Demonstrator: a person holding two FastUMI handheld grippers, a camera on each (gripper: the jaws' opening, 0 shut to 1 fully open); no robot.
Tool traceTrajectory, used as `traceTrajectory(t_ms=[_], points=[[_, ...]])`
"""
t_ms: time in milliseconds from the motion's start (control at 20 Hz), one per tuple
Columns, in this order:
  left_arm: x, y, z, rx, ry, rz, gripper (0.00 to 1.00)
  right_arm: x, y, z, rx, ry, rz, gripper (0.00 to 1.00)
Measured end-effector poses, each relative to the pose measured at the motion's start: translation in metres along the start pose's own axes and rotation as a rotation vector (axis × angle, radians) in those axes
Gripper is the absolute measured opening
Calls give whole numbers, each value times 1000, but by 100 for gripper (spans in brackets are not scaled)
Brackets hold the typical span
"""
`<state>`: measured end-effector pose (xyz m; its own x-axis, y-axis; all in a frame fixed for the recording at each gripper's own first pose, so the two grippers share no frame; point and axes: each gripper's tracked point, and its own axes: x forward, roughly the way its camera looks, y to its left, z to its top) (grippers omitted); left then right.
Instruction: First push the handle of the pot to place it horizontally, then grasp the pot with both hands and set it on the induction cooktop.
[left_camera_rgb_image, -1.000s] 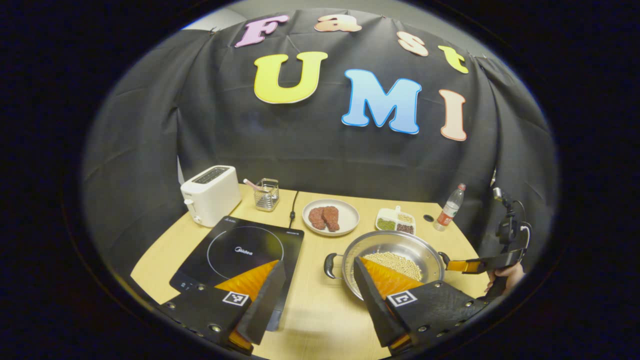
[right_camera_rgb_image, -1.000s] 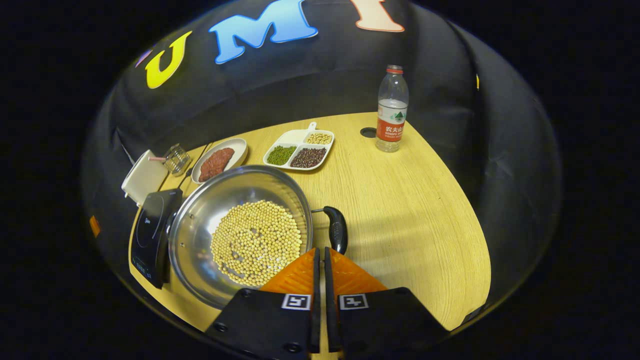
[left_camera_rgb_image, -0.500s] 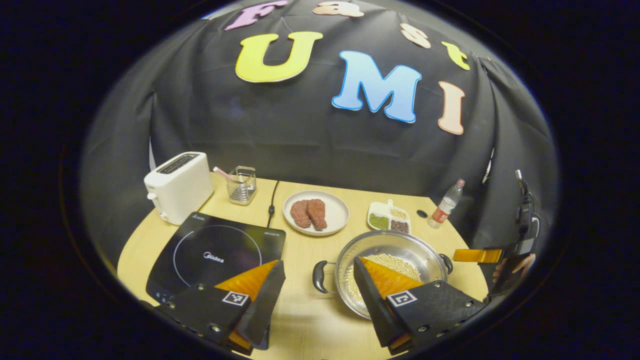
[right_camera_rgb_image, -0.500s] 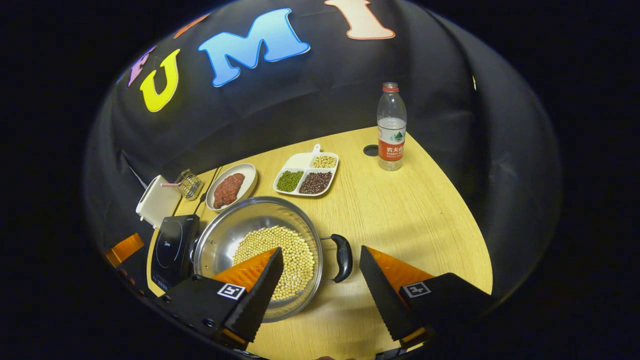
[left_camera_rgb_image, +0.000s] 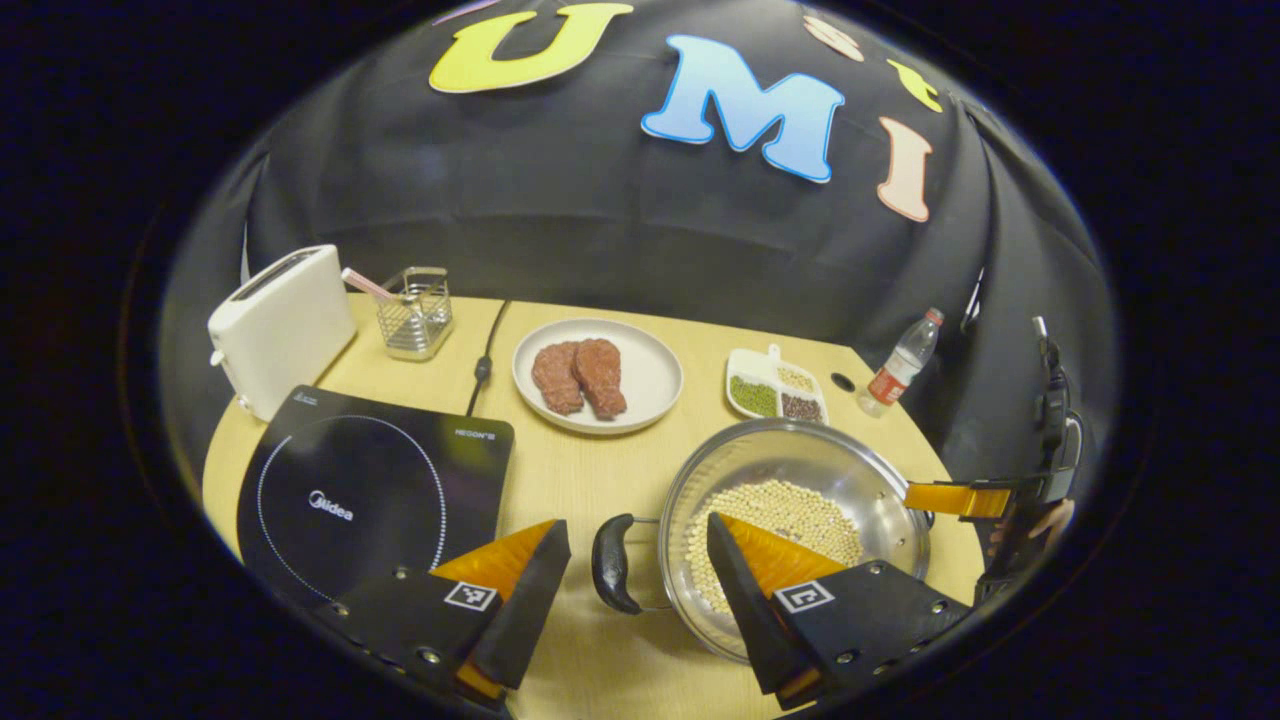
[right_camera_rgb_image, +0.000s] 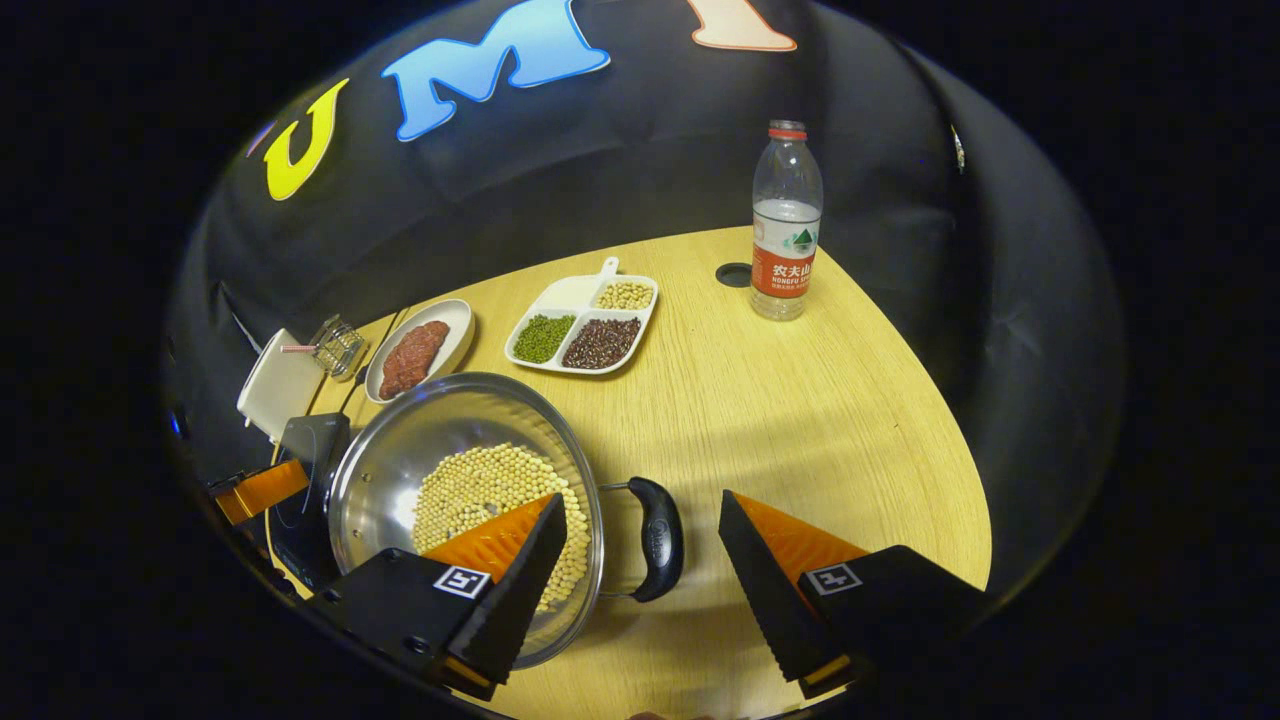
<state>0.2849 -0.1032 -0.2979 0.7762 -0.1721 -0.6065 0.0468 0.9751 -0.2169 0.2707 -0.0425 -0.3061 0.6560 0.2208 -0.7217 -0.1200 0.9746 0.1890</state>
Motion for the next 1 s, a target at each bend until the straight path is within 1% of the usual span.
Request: traceTrajectory(t_ms=[250,300,350,400,450,500,550,600,650,700,750,800,850,900,950,1000], points=[[29,4,-26,-1,63,-28,84,20,8,-22,9,26,12,98],[34,4,-29,-8,69,-36,85,24,7,-26,-9,25,4,98],[37,3,-30,-14,72,-45,82,27,4,-27,-30,22,-7,99],[40,2,-33,-20,74,-54,85,30,5,-30,-41,26,-7,98],[44,2,-33,-22,74,-59,85,32,7,-33,-38,33,0,98],[46,1,-36,-25,78,-66,82,35,11,-34,-25,38,12,98],[48,0,-37,-27,83,-73,85,38,14,-35,-9,40,23,99],[50,-2,-39,-29,88,-83,85,41,15,-37,2,40,29,93],[52,-4,-41,-33,94,-94,85,42,15,-36,6,39,32,89],[53,-8,-42,-38,99,-106,84,46,15,-35,7,34,28,94],[54,-1,-42,-31,91,-77,84,47,16,-34,12,29,27,81],[55,-1,-42,-37,85,-78,61,46,16,-34,18,32,29,77],[56,-1,-41,-39,88,-84,59,47,14,-34,21,32,24,81],[56,-2,-43,-43,89,-90,59,47,12,-33,30,32,25,81],[56,-3,-43,-43,91,-94,59,43,12,-32,41,32,28,78],[56,-3,-45,-40,99,-95,59,46,9,-33,55,28,15,78]])
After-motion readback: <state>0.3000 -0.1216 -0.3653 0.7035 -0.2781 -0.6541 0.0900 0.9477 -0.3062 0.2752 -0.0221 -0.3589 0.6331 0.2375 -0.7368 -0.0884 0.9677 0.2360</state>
